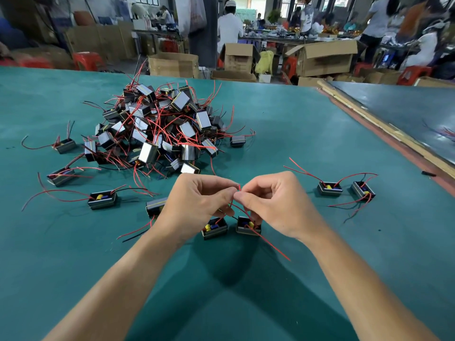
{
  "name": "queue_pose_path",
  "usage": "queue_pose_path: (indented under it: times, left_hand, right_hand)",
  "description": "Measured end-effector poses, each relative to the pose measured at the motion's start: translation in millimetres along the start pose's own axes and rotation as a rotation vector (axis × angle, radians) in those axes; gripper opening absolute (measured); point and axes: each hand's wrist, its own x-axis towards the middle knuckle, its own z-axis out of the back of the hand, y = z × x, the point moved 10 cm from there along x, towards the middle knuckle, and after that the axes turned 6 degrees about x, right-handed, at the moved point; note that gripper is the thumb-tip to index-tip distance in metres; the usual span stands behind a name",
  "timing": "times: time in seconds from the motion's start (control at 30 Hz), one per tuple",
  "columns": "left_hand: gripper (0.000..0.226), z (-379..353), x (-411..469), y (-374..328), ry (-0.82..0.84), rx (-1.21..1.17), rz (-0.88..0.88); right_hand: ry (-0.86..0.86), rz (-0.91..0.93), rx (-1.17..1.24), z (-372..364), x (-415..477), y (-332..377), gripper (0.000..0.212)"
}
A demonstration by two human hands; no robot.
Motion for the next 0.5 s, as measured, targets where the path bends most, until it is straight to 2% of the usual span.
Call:
queue_pose_path:
  times: [0.2, 0.5]
  left_hand:
    - [0.04, -5.7, -0.9, -4.2, 0.05, 0.032, -0.02]
    - [0.015, -7.7, 0.5, 3.1, 0.093, -0.026, 0.029]
  right_hand:
    - [-0.029, -0.004, -0.001, 2.4, 1.4, -3.9, 0.016]
    - [-0.049, 0.039, -0.014, 9.3, 1.2, 2.9, 0.024]
